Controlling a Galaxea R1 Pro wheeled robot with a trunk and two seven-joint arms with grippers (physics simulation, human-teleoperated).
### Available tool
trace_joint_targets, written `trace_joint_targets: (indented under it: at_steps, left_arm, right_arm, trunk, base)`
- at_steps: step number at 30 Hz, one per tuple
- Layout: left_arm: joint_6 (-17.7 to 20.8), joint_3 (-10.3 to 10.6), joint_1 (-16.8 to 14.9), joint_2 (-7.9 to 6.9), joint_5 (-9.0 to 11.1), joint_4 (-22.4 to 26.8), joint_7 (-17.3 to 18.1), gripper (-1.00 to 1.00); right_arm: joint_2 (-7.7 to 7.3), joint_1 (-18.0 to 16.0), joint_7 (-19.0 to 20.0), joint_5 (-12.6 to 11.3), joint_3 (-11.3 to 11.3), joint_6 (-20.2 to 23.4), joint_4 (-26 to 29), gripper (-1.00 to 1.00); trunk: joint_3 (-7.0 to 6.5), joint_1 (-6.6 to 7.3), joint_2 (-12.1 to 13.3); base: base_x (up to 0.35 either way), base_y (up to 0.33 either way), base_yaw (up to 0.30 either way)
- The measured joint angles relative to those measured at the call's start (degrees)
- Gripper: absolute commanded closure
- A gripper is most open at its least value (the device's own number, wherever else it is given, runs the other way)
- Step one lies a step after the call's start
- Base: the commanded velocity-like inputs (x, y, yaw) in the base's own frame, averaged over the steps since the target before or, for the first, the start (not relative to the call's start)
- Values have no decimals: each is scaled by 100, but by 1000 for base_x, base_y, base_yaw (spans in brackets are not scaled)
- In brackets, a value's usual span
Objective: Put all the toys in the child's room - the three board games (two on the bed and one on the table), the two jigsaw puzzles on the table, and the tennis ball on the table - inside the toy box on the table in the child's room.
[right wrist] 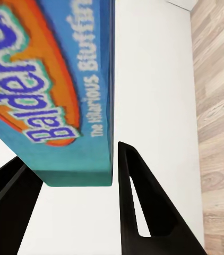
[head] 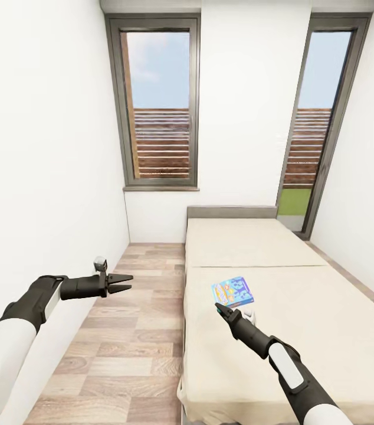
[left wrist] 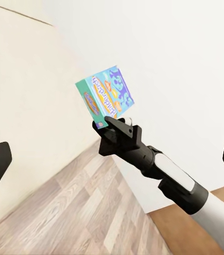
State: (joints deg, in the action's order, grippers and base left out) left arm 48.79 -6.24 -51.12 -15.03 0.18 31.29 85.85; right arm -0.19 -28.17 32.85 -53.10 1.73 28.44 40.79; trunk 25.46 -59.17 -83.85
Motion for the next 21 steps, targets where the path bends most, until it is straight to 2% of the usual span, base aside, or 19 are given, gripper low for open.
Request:
trace_joint_targets:
  at_steps: [12,18,21]
  left_arm:
    - [-9,3,0,0,0,0,-6,-100]
    - [-9,9,1,0,-2,0,-11,-100]
    - [-10,9,0,6,-4,0,-14,-100]
  right_arm:
    - [-26,0,-70,18,9,7,0,100]
    - [-337,-2,-50,-8,8,11,-7,100]
    - [-400,4,3,-23,8,12,-8,100]
  trunk:
    - [-215,264,481]
    - [-323,396,722]
    - [-377,461,843]
  base:
    - [0,0,0]
    - [0,0,0]
    - [0,0,0]
